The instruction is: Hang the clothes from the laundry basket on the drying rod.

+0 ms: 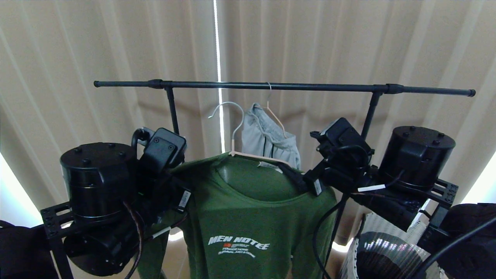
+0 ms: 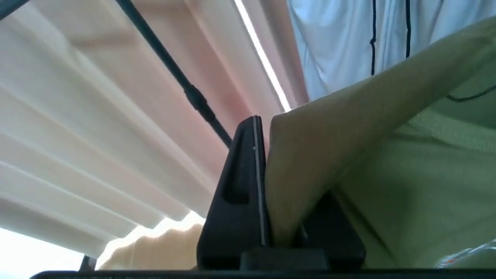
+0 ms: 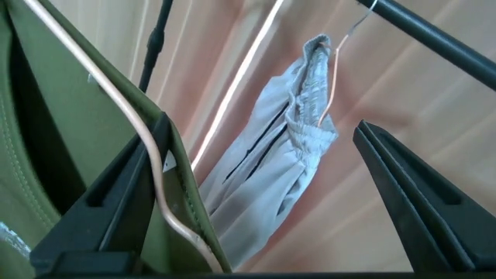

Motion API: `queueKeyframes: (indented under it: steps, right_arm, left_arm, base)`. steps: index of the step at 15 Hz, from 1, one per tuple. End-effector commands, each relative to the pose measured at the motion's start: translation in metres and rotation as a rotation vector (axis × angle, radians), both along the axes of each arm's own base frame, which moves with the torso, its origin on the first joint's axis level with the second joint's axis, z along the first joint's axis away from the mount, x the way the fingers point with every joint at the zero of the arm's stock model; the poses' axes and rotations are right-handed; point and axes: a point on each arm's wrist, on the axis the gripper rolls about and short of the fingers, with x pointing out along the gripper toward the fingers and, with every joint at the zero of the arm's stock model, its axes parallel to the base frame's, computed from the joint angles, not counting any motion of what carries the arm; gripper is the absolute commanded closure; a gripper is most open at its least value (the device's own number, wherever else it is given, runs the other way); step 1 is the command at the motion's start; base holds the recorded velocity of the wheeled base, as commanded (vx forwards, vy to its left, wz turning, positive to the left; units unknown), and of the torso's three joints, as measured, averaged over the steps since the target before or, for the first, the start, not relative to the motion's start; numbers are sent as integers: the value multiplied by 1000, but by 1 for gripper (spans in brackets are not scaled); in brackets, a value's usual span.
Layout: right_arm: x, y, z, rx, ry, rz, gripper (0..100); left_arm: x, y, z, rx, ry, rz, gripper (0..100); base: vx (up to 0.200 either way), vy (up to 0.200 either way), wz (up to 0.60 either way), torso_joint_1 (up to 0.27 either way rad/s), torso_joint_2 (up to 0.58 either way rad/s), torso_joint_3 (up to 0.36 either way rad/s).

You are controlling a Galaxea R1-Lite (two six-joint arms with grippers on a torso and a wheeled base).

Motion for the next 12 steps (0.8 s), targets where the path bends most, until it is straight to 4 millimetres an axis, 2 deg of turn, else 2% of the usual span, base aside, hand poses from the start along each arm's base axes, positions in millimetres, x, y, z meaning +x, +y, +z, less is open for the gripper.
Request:
queueKeyframes:
  steps: [1,4,7,8,12]
  right_arm:
    - [1,1,-2,-12,0,-1,0]
    - [2,2,-4,-25,0,0,0]
    - [0,6,-6,-29,4,14,0]
    - [1,7,-6,-29,4,15,100]
    - [1,15,-8,-30,5,34,100]
  left_arm:
    - [-8,-6,-2,5,5,-34,100]
    - [-20,-17,0,1,0,-102,100]
    - [-23,-19,-3,10,6,-118,100]
    - [-23,-20,-3,12,8,-124,100]
    - [-28,-24,-4,11,9,-145,100]
  base:
    - [0,0,0,0,0,0]
    - [0,0,0,0,0,0]
    - [0,0,0,0,0,0]
    - [0,0,0,0,0,0]
    - [0,0,0,0,0,0]
